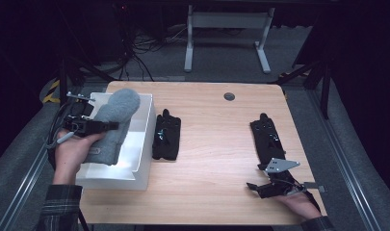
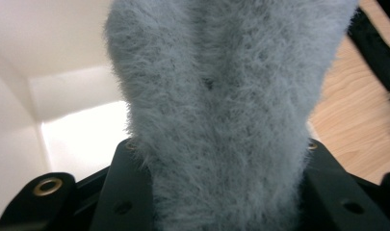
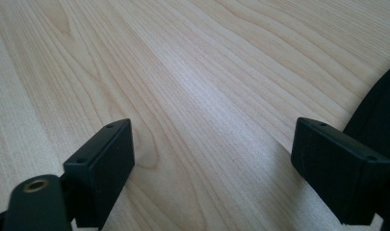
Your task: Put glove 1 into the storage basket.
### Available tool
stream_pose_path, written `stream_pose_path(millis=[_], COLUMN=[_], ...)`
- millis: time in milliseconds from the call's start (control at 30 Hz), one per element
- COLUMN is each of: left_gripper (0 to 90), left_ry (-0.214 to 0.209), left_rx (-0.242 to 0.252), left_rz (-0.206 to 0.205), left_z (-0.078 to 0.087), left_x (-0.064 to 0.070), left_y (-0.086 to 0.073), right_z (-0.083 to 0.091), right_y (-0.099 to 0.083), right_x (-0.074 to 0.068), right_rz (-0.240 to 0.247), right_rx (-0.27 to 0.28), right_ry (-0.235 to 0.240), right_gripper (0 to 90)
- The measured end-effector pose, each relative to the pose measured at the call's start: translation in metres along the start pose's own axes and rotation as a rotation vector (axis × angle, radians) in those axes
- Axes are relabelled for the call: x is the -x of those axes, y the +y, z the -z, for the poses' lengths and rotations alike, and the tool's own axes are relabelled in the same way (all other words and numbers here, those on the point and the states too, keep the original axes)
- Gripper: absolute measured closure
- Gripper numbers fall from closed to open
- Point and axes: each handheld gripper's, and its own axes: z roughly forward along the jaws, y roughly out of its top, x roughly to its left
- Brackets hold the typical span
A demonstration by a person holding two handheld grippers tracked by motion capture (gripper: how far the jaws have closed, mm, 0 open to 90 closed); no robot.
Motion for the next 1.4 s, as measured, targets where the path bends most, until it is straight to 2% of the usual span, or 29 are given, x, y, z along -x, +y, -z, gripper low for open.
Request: stream_pose_path(millis=[133,433,733,867,1067,1200,1300,1400], left_gripper=[61.9,61.1,59.1,53.9,34.8,22.5,18.4,16.7], left_ry=[0.013,0.020,0.034,0.043,0.050,0.110,0.157,0.166], left_rx=[-0.028,-0.111,-0.195,-0.247,-0.233,-0.205,-0.167,-0.149], left_rz=[0.045,0.107,0.156,0.162,0.160,0.127,0.105,0.096], left_z=[-0.016,-0.062,-0.096,-0.107,-0.108,-0.100,-0.088,-0.081], left_x=[-0.015,-0.038,-0.050,-0.055,-0.056,-0.049,-0.042,-0.038], left_y=[-0.008,-0.023,-0.032,-0.037,-0.038,-0.033,-0.024,-0.018], right_z=[0.000,0.000,0.000,0.000,0.000,0.000,0.000,0.000], right_y=[0.000,0.000,0.000,0.000,0.000,0.000,0.000,0.000], right_x=[0.000,0.000,0.000,0.000,0.000,0.000,0.000,0.000], right_rz=[0.000,-0.002,-0.002,-0.002,-0.001,-0.001,-0.001,-0.001], right_rx=[0.000,0.000,0.000,0.000,0.000,0.000,0.000,0.000], right_ry=[0.000,-0.003,-0.003,-0.002,-0.002,-0.002,-0.002,-0.002], right_gripper=[15.8,15.9,15.9,15.9,15.9,15.9,15.9,15.9])
